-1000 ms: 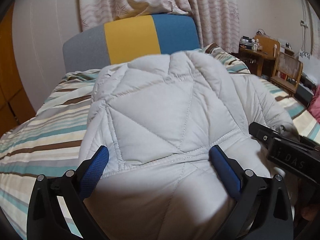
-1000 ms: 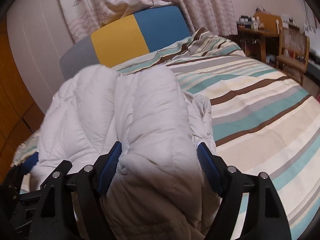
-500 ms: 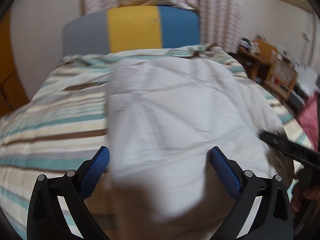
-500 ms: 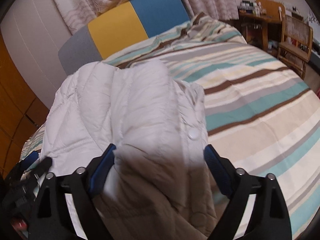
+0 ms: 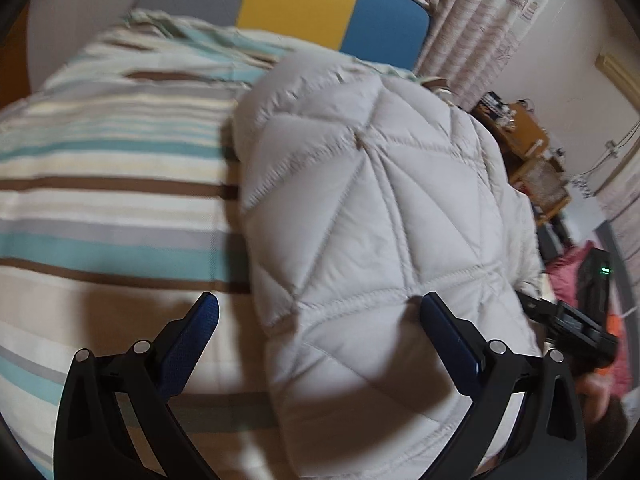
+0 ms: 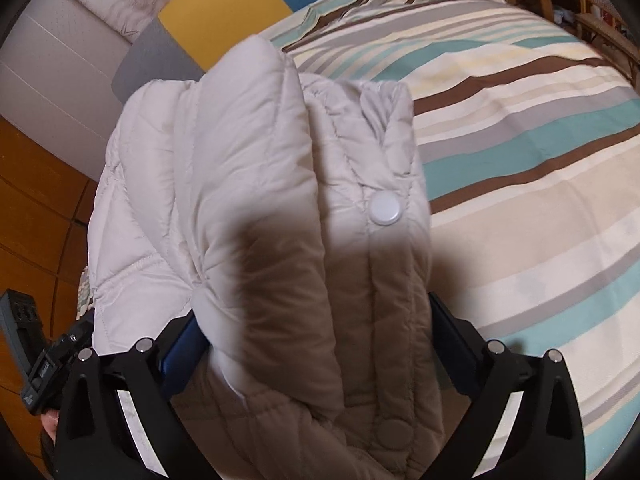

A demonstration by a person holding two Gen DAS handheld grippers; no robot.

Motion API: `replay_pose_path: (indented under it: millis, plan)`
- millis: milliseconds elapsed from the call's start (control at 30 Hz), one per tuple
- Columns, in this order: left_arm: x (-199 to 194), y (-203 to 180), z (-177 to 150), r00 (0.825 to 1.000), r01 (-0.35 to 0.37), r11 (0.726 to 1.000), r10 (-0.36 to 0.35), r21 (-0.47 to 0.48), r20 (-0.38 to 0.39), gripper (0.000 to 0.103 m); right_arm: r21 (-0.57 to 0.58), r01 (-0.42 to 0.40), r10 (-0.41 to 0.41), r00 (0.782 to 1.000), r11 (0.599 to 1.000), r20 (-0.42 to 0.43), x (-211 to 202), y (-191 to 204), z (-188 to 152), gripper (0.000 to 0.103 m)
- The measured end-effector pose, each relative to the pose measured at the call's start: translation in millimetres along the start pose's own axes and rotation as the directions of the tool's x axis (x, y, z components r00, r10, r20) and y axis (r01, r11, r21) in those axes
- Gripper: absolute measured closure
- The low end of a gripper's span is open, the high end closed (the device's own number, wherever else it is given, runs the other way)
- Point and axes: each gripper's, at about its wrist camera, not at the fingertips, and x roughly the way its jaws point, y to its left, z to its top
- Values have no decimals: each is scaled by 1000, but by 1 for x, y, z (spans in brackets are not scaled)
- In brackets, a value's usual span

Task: Fold large clothes
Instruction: 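Lift the held jacket with both tools and fold it over onto itself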

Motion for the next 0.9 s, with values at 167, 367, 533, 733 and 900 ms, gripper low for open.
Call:
replay_pose_path:
  millis: [167, 367, 533, 733, 900]
  plan:
    - [19, -7, -7, 988, 127, 991, -130, -41, -81, 8, 49, -110, 111, 993, 993, -32, 11, -4, 5, 19]
    - [4, -40, 2, 998, 61, 993, -60, 105, -13, 40, 96, -223, 224, 975, 970, -3, 5, -10, 2, 35]
    - [-18, -49, 17, 995, 54, 983, -67, 174, 72, 50, 124, -300, 295, 954, 946, 58, -1, -6, -3, 39]
    - [-51, -40, 29, 983, -13, 972, -31, 234, 184, 53, 108, -382, 375, 924, 918, 76, 11, 23, -4, 40]
    - [-76, -13, 34, 964, -50, 972, -13, 228, 267, 53, 42, -438, 433, 897, 898, 92, 27, 71, -1, 42]
